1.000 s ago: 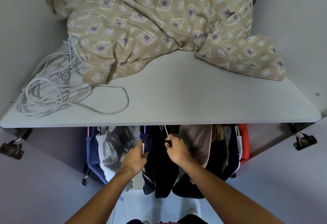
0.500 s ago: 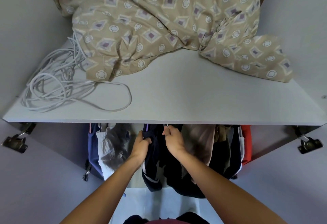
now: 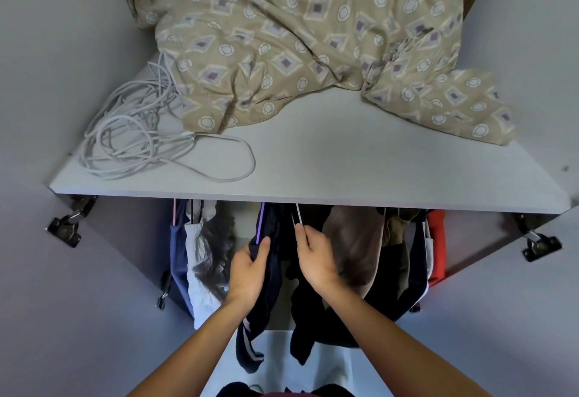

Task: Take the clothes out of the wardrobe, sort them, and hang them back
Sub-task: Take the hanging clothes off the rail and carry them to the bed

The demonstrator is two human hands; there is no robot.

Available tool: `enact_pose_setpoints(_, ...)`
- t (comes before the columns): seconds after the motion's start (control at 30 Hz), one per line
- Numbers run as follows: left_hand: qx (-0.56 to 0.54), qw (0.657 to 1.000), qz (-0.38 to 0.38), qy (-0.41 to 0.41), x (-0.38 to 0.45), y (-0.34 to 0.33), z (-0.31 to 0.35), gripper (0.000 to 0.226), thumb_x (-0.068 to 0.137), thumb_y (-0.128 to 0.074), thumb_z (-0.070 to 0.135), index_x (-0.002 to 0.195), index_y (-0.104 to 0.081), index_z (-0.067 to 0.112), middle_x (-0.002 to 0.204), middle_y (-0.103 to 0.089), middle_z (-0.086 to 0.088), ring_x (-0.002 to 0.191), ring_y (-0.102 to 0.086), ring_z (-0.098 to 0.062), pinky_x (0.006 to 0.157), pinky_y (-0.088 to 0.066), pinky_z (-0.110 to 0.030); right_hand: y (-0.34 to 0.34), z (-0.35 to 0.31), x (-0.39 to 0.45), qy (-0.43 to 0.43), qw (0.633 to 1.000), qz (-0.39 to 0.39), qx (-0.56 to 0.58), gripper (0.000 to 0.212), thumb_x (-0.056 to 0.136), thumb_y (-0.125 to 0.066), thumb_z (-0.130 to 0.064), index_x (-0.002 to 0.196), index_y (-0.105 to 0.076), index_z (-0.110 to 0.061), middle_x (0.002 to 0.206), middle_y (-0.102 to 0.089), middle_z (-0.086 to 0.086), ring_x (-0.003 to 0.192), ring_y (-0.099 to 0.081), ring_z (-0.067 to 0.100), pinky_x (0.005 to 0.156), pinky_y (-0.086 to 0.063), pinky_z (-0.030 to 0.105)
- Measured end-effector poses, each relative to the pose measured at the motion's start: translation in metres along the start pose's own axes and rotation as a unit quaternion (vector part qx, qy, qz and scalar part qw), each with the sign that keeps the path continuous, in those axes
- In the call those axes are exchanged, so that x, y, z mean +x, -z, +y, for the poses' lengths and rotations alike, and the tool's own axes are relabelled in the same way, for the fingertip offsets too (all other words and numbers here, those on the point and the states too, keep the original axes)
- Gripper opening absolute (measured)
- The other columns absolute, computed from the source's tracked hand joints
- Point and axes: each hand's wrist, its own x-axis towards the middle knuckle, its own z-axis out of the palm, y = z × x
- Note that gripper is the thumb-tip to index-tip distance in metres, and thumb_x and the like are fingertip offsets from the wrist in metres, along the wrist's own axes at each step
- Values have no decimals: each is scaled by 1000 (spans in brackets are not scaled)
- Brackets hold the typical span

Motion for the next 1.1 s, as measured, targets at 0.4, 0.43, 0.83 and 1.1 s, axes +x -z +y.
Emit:
enact_pose_setpoints(0.4, 42, 998, 22, -35, -93, 23, -28, 7, 108, -54, 23, 103, -59, 20, 86, -67, -13, 68, -58, -9, 65, -48, -19, 11, 20, -74, 25, 997, -73, 22, 19, 109, -47, -34, 110, -61, -21, 65, -43, -11, 56, -42, 5, 59, -34, 24)
enact_pose_setpoints(0.43, 51, 997, 33, -42, -104, 23, -31, 4, 108, -55, 22, 106, -58, 22, 89, -67, -8, 70, -58, -7, 67, -48, -17, 13, 20, -82, 28, 995, -89, 26, 20, 109, -47, -36, 121, -59, -25, 69, -46, -12, 60, -45, 4, 62, -37, 24)
enact_pose_setpoints(0.83, 110, 983, 144, -3, -277, 48, -86, 26, 106, -56, 24, 82, -52, 14, 65, -48, 5, 62, -40, -11, 60, -36, -30, 8, 32, -227, 28, 970, -231, 71, 30, 104, -55, -32, 82, -38, -21, 65, -41, -6, 56, -39, 11, 60, -35, 35)
enact_pose_setpoints(1.1, 125, 952, 269, 75, -388, 102, -125, 51, 107, -56, 30, 66, -33, 10, 59, -29, 8, 58, -28, -9, 54, -27, -26, -21, 6, -334, 20, 909, -407, 91, 37, 102, -54, -41, 79, -39, -16, 64, -42, 0, 56, -38, 14, 55, -38, 28)
